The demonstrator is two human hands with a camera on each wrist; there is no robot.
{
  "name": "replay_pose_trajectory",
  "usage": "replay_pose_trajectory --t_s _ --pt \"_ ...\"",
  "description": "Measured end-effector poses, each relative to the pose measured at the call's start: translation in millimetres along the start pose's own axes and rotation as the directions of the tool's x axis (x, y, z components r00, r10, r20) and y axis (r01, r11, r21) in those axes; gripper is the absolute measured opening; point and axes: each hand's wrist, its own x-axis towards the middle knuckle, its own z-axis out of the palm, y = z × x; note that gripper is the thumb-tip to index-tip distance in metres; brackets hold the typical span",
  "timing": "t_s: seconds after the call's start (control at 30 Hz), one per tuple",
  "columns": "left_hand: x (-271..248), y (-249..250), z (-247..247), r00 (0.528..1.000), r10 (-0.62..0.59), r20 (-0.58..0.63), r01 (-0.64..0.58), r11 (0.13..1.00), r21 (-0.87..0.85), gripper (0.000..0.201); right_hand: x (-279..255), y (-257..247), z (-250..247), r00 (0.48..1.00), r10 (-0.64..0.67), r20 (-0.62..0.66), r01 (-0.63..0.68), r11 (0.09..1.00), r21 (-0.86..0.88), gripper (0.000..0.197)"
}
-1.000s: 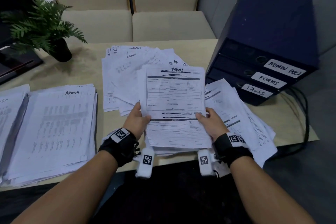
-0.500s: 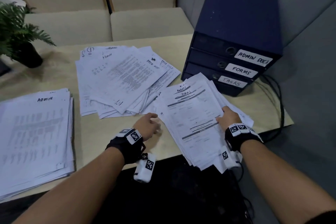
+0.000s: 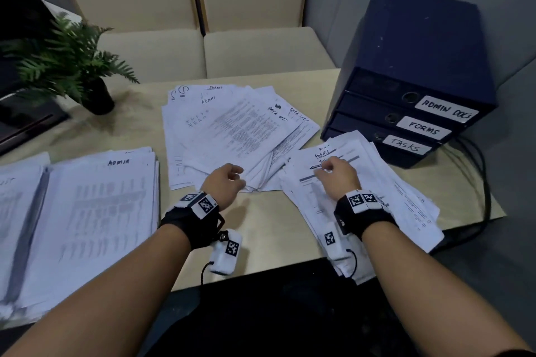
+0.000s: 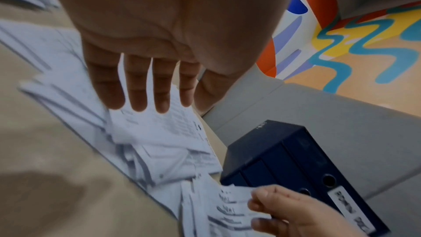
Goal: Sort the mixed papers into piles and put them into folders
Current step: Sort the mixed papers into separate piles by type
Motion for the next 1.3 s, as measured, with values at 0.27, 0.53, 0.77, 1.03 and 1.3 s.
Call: replay_pose_trajectory --t_s 0.27,0.53,0.77,1.03,1.3 --pt "25 -30 -54 0.999 -0.026 -0.025 0.028 0.993 0.118 0.037 -9 -80 66 0.972 0.092 0.218 -0.189 0.856 0.482 0.01" --pt "64 -23 -43 0.996 -0.087 0.02 0.08 0.969 0.233 0.044 39 -96 90 0.955 0.254 0.156 -0.297 0.848 0.438 0.041" --pt "81 -21 -19 0.979 -0.144 0.144 0.081 0.925 0.372 0.048 102 -89 101 0.911 0.347 0.222 -0.409 0.827 0.387 0.06" --pt "72 -20 -14 0.981 -0.158 0.114 0.122 0.955 0.272 0.042 110 -106 94 0.946 0.253 0.204 -0.304 0.91 0.281 0.026" --pt "62 -45 -58 0.947 -0.2 -0.25 0.181 0.979 -0.095 0.059 70 -85 74 0.981 0.148 0.122 -0.192 0.816 0.546 0.023"
